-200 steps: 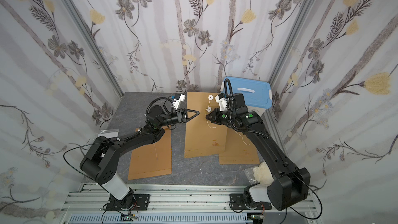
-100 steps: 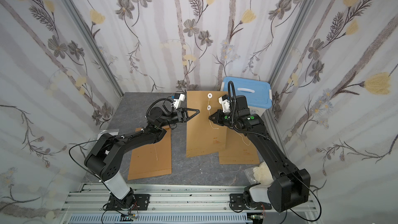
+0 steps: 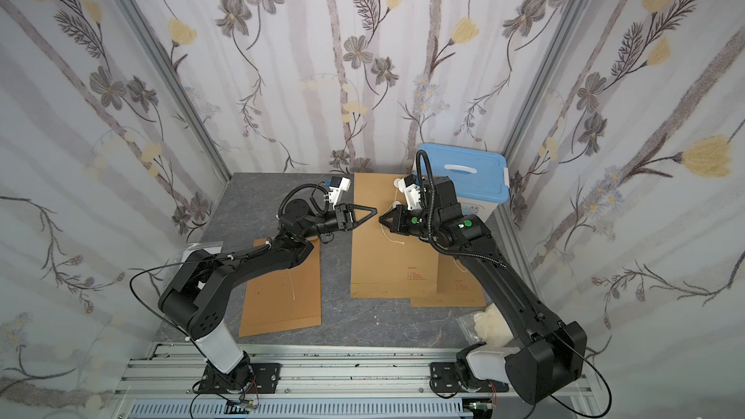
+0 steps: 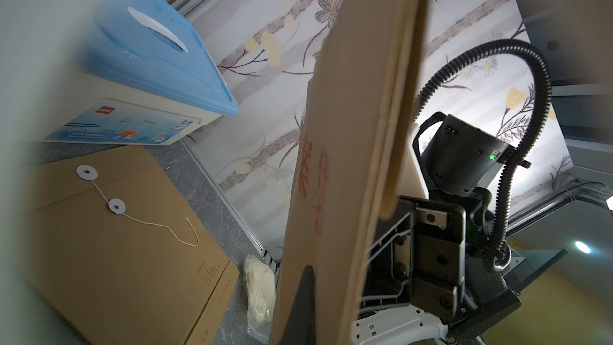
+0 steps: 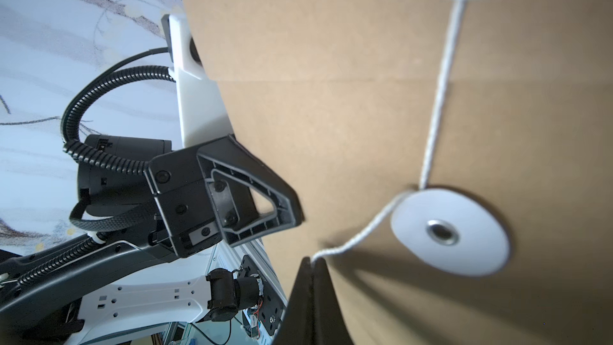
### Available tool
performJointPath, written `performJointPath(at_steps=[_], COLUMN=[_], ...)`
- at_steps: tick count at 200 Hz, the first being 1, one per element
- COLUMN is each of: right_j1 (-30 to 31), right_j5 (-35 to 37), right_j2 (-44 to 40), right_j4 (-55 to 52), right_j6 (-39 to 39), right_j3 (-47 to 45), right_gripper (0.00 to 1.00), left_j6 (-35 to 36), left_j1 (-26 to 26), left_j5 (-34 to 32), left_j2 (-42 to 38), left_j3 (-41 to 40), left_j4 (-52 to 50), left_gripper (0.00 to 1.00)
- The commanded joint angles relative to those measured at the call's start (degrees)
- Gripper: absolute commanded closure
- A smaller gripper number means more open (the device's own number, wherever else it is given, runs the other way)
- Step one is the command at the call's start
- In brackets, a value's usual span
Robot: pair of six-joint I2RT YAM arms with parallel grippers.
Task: Close the mouth of the file bag
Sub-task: Close the file bag.
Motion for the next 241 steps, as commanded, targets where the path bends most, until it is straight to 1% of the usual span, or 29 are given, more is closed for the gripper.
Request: performJointPath(at_steps=[1,39,94,153,174,182,199,241], right_j1=[1.1,3.8,3.8,3.5,2.8,2.5,1.6,-3.1], right_j5=[1.5,3.1,4.9,5.7,5.5,5.5,5.2,0.6], right_j2=[-0.1,0.4,-0.5,-0.9,-1.0,-1.1,-1.3,-2.2], right_j4=[1.6,1.7,3.0,4.7,5.2,5.4,5.9,6.6], right_j6=[1.2,1.3,1.1,1.0,1.0,1.0,0.9,0.3], right_j3=[0.1,-0.3,-2.6,-5.5,-6.2,-6.5,-7.3,-9.1], right_gripper=[1.0,1.0,1.0,1.0,1.0,1.0,1.0,1.0], left_j6=[2.2,1.6,0.3,-1.7,-2.8,-3.7,-4.7,-4.6], left_j1=[-0.1,-0.2,-0.2,-0.2,-0.1,-0.2,-0.1,-0.1], left_j5=[0.1,-1.1,-3.4,-4.0,-4.1,-4.2,-4.0,-3.5], left_j2=[-1.1,-1.6,-2.6,-2.8,-2.3,-2.1,-1.7,-2.1], left_j3=[0.6,0.7,-0.6,-0.9,-0.8,-0.8,-0.7,-0.8], left_j4=[-0.5,-0.2,1.5,4.0,4.6,7.0,8.3,8.1], left_gripper=[1.0,1.0,1.0,1.0,1.0,1.0,1.0,1.0])
